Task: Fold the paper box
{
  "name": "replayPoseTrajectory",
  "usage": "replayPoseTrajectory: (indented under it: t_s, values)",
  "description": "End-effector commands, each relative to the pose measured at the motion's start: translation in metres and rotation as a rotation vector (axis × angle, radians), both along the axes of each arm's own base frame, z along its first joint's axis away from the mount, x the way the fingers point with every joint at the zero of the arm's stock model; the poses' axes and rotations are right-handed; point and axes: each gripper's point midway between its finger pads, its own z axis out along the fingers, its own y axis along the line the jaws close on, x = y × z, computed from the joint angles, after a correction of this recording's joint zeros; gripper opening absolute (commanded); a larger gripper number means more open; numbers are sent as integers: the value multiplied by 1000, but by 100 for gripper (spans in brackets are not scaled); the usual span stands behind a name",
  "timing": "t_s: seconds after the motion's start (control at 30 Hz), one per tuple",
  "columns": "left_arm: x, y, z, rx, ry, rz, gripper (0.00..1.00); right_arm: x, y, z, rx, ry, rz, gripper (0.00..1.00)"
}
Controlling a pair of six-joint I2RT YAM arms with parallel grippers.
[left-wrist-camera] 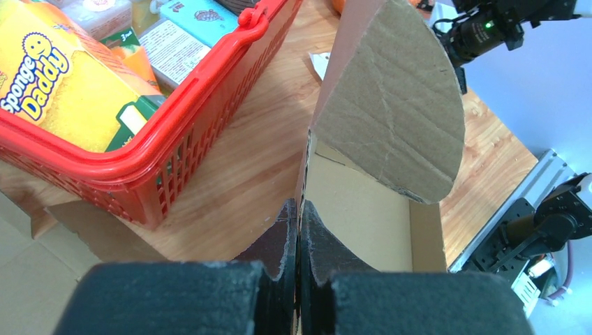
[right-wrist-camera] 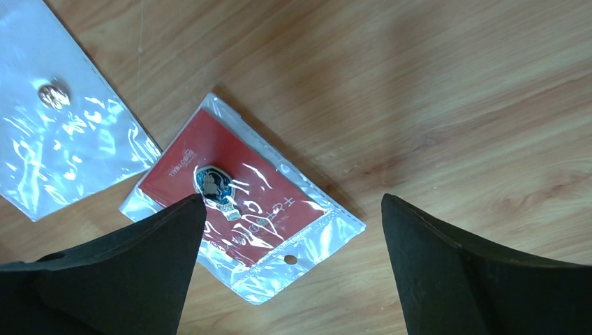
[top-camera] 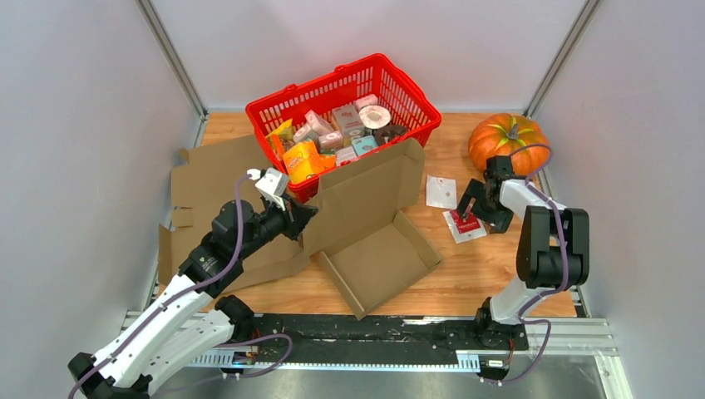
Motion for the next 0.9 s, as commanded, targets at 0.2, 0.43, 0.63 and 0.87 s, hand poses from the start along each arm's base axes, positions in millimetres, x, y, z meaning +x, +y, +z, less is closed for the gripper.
replayPoseTrajectory:
  t_s: [0.2,0.43,0.63,0.87]
  values:
    - [-2,-8,13,-31,-55,-52,0,-8,9,-24,-54,119,88,85]
    - [-4,-5,15,-28,-60,-45,0,-4,15,-18,-28,25,70,55]
    - [-3,-4,10,-20,-49,-36,0,2,7,34,-75,-126,36,27]
    - [-1,0,7,-13,-44,-12,0,-11,23,91,-4,-277,51,0]
